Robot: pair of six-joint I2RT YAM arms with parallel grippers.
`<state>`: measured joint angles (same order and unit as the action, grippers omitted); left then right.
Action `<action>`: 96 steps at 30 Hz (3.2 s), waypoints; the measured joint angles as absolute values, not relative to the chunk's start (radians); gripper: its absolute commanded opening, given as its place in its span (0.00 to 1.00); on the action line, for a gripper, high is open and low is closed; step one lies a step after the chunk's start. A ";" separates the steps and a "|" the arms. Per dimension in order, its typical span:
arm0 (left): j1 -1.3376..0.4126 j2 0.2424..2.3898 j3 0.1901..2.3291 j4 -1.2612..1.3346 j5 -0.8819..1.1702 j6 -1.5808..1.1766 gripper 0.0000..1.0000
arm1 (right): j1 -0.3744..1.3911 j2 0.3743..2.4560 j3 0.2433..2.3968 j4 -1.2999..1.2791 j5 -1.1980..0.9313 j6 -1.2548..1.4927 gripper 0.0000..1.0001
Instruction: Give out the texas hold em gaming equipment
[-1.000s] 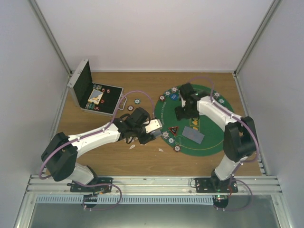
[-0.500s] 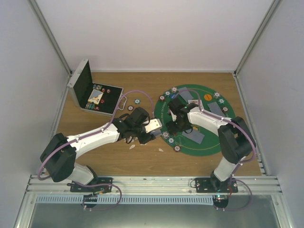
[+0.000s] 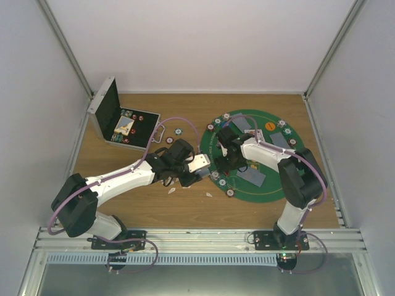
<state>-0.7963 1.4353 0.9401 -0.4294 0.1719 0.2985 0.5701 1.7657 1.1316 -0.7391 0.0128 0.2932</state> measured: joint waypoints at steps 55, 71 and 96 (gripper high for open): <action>-0.796 1.430 0.940 -0.430 0.171 0.299 0.55 | 0.519 1.839 1.161 -0.744 -0.005 0.214 0.67; -0.796 1.430 0.940 -0.429 0.167 0.299 0.55 | 0.419 1.860 1.361 -0.770 -0.018 0.214 0.58; -0.777 1.430 0.938 -0.430 0.159 0.299 0.55 | 0.325 2.252 1.840 -0.828 -0.110 0.178 0.58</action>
